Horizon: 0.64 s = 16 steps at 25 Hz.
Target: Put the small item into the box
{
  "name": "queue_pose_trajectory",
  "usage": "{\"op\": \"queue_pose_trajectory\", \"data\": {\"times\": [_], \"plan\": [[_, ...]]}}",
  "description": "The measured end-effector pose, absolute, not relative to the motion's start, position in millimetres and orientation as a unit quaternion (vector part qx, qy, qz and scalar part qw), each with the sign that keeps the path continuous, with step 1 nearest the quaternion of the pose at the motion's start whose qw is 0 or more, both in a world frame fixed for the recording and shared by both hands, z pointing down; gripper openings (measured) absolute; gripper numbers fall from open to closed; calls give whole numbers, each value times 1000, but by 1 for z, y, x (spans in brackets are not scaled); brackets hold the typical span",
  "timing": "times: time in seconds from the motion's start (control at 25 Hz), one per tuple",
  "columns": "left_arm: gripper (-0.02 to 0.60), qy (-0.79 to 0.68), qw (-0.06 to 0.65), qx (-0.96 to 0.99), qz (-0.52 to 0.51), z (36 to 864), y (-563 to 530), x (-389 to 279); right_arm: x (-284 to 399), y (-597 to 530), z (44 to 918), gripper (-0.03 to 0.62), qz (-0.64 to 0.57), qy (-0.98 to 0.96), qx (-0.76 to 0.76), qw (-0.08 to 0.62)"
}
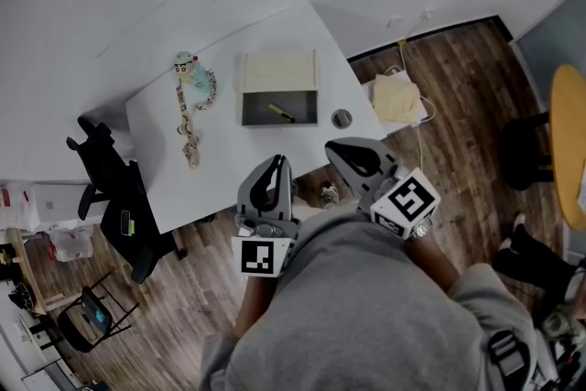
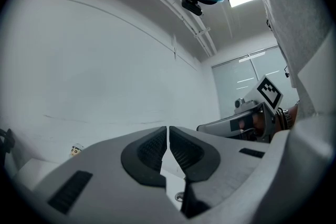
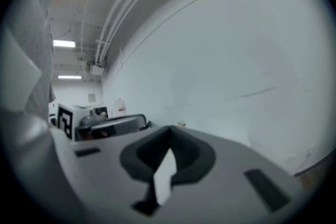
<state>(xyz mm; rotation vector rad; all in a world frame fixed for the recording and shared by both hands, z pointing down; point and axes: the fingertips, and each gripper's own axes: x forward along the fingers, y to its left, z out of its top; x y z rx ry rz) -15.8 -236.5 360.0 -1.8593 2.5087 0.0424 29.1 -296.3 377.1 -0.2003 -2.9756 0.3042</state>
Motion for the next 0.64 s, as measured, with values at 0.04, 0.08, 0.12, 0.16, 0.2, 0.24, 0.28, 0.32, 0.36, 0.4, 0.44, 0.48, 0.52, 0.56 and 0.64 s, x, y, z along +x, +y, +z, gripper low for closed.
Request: {"op": "queue_pose_trajectory", "data": {"times": [0.04,0.08,0.12,0.16,0.2,0.24,0.28,0.32,0.36,0.4,0.44,0.48,0.52,0.56,0.64], "plan": [[46,803,9,-595,13,360,-237,-16,28,-296,377,32,102,-990,-68,71],[46,804,9,-595,12,360,-237,-16,28,-296,377,32,103,-990,-70,70],[46,804,10,-595,12,360,-237,-16,28,-296,377,32,104,-990,-71,70],[46,804,10,-595,12,359,-238,-16,28,-296,377,32,104,-989,-72,71],[46,804,11,-594,12,359,-238,-16,28,-296,377,32,104,-989,-73,72],[46,804,10,-594,12,359,-238,-16,28,-296,377,32,105,-989,-73,73],[46,804,10,-595,10,359,-237,-16,28,-296,378,32,105,-989,-73,74],[46,804,10,-595,8,359,-237,-16,28,-295,378,32,105,-989,-74,75],[46,803,9,-595,7,360,-237,-16,28,-295,379,32,106,-989,-74,76],[46,803,7,-595,6,360,-237,-16,27,-295,379,32,105,-989,-75,77],[46,804,5,-595,7,361,-237,-16,27,-296,380,32,105,-989,-75,77],[46,805,4,-594,9,361,-238,-16,27,-296,380,32,106,-988,-75,78],[46,805,4,-593,10,361,-238,-17,27,-296,380,32,106,-988,-75,79],[46,806,4,-592,11,361,-237,-17,27,-296,381,32,107,-988,-76,79],[46,806,6,-592,11,361,-237,-17,27,-296,382,32,108,-988,-77,79]]}}
